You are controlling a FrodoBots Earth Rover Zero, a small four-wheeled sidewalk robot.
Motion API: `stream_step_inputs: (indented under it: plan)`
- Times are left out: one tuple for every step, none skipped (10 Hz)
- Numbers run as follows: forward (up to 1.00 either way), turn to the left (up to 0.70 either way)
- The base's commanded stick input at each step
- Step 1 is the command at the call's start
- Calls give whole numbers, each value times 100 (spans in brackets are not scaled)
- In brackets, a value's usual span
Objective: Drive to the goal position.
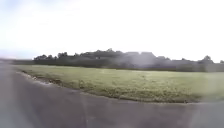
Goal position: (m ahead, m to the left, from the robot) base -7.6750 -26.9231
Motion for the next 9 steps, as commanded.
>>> stream_step_inputs:
  plan:
    - [0,-45]
    - [0,-45]
    - [0,-45]
    - [0,-45]
    - [0,-45]
    - [0,-45]
    - [0,-45]
    - [0,-45]
    - [0,-45]
